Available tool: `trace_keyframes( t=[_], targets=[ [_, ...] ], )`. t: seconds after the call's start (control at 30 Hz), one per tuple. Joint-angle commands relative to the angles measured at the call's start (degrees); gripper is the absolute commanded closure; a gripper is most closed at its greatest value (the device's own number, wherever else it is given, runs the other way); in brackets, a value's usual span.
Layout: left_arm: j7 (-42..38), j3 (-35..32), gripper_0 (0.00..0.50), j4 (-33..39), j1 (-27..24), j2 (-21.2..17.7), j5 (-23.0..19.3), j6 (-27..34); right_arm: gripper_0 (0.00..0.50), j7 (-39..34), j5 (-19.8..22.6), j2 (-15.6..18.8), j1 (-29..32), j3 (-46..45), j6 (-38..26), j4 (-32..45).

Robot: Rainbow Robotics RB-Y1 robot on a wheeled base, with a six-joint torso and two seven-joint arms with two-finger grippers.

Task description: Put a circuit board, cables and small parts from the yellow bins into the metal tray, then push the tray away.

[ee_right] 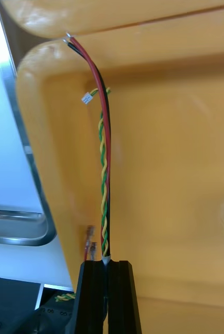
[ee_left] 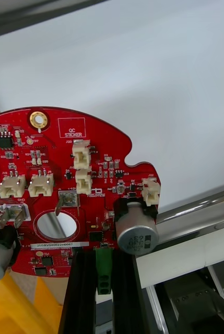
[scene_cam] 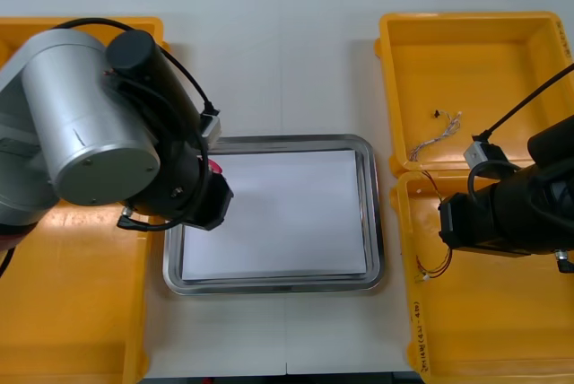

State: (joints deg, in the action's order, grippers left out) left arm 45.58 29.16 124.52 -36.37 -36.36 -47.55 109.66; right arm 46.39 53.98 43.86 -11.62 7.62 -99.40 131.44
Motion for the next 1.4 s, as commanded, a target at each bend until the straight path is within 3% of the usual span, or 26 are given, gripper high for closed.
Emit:
trace_keyframes(
  t=[0.03, 0.2, 0.33, 0.53, 1.07, 1.4],
  targets=[
    [-1.11, 1.86, 0.5, -0.85, 0.33, 4.55, 4.13, 0.34, 0.5, -2.09, -1.33, -1.85, -3.06, 2.4, -1.23, 2.5],
    [-0.67, 1.95, 0.5, -0.94, 4.55, 7.53, 9.31, 0.34, 0.5, -2.62, -2.56, -4.66, -5.52, 2.58, -6.24, 2.5],
    [0.21, 2.21, 0.5, -0.85, 6.75, 7.89, 9.67, 0.34, 0.5, -2.97, -4.41, -6.16, -7.98, 3.81, -9.49, 2.5],
    [0.03, 5.03, 0.5, -1.03, 8.07, 8.06, 10.98, 0.34, 0.5, -4.12, -6.78, -6.33, -10.35, 7.15, -9.76, 1.98],
    [2.14, 7.84, 0.5, -6.48, 9.91, 10.52, 13.71, 0.2, 0.5, -3.5, -7.31, -6.95, -10.35, 7.23, -10.2, 1.98],
    [3.11, 9.95, 0.5, -7.89, 10.09, 11.23, 15.29, -3.23, 0.5, -3.33, -7.57, -6.95, -10.26, 7.23, -10.46, 1.98]
  ],
)
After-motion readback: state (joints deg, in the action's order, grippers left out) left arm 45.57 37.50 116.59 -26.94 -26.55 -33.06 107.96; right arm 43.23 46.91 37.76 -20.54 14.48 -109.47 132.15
